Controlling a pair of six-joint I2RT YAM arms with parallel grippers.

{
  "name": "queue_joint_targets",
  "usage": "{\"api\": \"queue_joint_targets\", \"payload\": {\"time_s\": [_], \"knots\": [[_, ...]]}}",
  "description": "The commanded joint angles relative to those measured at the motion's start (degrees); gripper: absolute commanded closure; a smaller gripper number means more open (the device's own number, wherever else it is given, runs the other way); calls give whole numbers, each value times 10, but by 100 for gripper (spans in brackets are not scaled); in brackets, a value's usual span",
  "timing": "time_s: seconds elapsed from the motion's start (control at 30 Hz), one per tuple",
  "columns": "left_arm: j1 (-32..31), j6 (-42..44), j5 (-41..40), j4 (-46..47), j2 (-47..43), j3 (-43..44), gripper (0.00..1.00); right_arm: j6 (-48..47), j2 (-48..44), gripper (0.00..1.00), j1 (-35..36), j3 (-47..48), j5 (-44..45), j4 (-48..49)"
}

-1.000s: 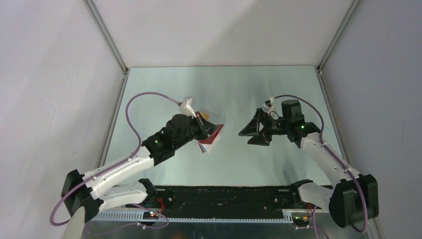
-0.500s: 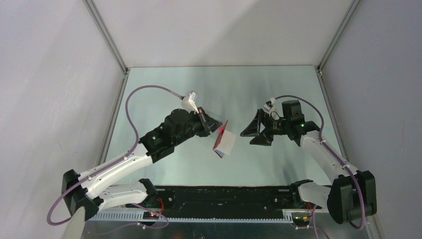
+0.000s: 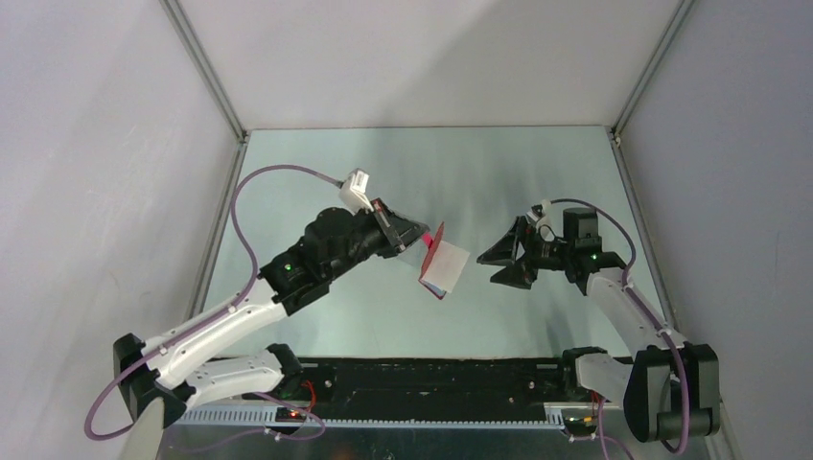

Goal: Put the credit cards into the card holder
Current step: Open the card holder.

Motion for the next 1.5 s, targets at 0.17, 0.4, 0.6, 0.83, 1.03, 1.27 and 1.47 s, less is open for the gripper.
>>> {"api": "queue_joint_targets", "payload": {"time_s": [0.17,0.4,0.6,0.83,1.03,1.27,1.47], "knots": [[3,-57,-25,97,-38,14,100,60,-10,3,-27,-46,-65,138],[6,-83,2,151,-32,11,100,146,-3,3,-5,-75,-68,272],[14,-119,30,201,-20,10,100,205,18,5,33,-76,-50,375],[15,-156,66,276,7,5,100,325,50,7,60,-87,-57,571],[15,-172,80,312,36,6,100,442,79,7,99,-88,-51,763],[15,-167,86,320,46,12,100,445,80,10,89,-98,-47,772],[21,-158,85,319,52,12,100,403,19,4,26,-109,-66,673]]}}
